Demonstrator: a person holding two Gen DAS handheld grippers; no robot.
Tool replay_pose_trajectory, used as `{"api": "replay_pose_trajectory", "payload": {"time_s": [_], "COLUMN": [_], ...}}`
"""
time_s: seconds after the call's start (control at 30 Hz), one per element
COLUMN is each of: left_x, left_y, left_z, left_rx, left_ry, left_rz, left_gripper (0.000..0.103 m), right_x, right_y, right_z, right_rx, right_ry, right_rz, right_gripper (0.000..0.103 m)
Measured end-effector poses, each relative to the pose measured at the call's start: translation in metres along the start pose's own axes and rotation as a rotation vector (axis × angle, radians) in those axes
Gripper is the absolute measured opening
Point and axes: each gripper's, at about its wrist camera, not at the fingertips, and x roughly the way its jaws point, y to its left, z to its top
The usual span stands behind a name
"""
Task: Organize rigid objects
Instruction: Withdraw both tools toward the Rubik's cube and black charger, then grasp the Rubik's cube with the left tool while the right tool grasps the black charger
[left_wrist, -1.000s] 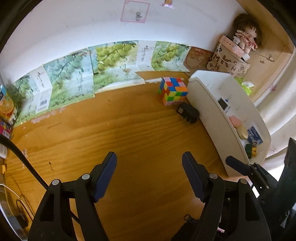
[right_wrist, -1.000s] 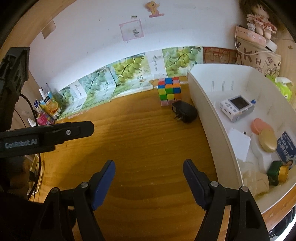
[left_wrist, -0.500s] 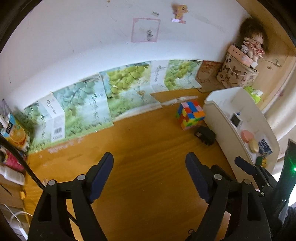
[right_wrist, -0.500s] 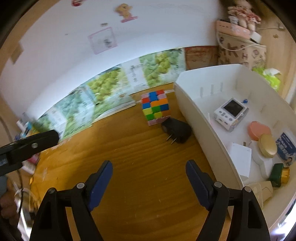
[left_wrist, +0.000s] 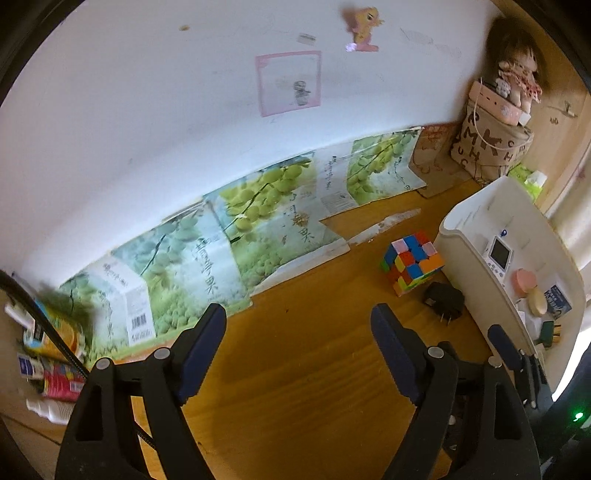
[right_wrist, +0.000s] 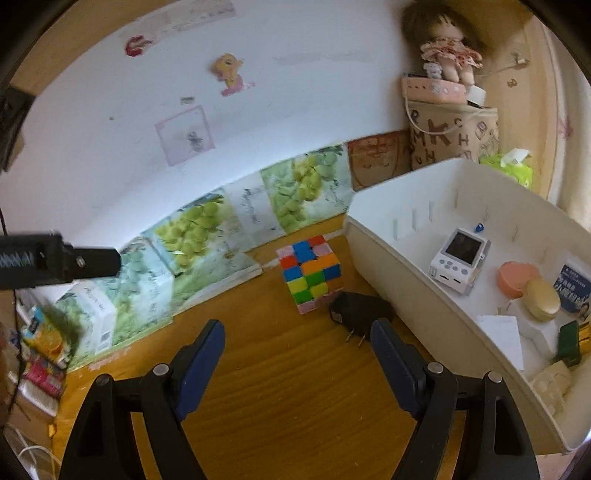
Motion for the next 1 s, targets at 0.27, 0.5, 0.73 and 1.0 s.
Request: {"api": "replay_pose_trajectory", "payload": {"time_s": [0.27, 0.5, 0.73, 1.0], "left_x": [0.031, 0.062, 0.094, 0.119], "left_y": [-0.042, -0.084, -0.113, -0.130], "left_z": [0.036, 0.057, 0.062, 0.050], "left_rx": [0.179, 0.367, 0.460, 0.501], "left_ry": [-0.019, -0.019, 0.053, 0.114], "left_rz": [-0.045, -0.096, -0.170, -0.195], "left_gripper": [0.083, 0.083, 0.083, 0.083], "right_x": [0.028, 0.037, 0.049, 0.066], "right_y": [-0.009, -0.008, -0.007, -0.017], "right_z": [-0.003, -0.003, -0.007, -0.012], "right_rx": [0.019, 0.016, 0.024, 0.054], "right_ry": [-0.031, -0.054, -0.013, 0.039], "right_rz": [-0.113, -0.135, -0.168, -0.214], "right_gripper": [0.082, 0.082, 0.082, 0.082]}}
